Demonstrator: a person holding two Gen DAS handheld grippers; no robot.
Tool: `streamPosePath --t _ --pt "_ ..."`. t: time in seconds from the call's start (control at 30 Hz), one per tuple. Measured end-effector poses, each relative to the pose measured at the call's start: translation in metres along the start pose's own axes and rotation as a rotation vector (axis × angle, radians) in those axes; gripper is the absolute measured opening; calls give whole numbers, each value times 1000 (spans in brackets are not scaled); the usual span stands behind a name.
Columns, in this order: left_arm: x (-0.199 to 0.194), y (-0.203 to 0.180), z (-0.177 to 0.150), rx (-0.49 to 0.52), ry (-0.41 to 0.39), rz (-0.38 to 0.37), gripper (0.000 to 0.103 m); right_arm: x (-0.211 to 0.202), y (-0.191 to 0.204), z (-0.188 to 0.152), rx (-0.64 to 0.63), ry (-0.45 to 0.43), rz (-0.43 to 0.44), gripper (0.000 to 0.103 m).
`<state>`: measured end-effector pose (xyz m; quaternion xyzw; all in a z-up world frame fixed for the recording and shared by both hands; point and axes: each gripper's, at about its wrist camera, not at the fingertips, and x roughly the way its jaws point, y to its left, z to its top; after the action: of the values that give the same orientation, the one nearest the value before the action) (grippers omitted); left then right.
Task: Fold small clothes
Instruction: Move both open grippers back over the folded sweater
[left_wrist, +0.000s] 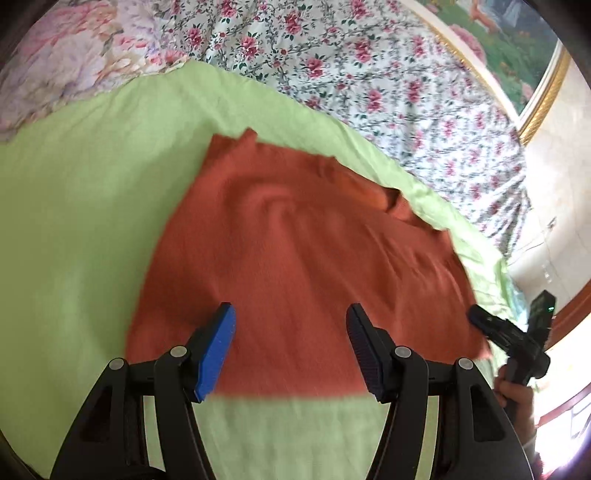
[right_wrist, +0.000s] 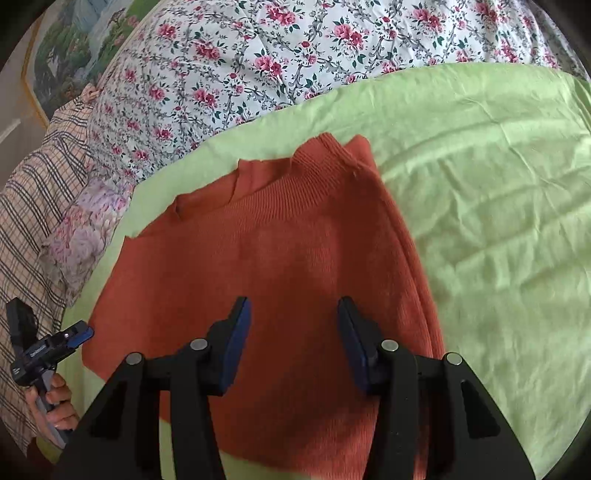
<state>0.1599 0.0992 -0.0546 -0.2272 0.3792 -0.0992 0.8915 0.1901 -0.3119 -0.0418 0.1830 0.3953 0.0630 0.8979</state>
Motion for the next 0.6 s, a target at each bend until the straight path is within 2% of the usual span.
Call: streamPosePath --t 0.07,0.13,0.27,0.4,0.6 --pt "-12 1 -17 -40 -11 -52 63 -12 0 -11 7 -25 -6 50" --pt "-21 1 -32 -69 -14 -70 64 -22 -2 -19 25 -54 -3 50" --pt "-24 0 -54 -102 3 -73 66 -39 -5 -36 72 -110 44 50" --pt "-13 -3 -65 -122 39 -60 66 -41 1 -45 73 -101 65 51" --pt "-7 0 -63 -159 8 -42 70 -46 17 -55 17 -112 104 59"
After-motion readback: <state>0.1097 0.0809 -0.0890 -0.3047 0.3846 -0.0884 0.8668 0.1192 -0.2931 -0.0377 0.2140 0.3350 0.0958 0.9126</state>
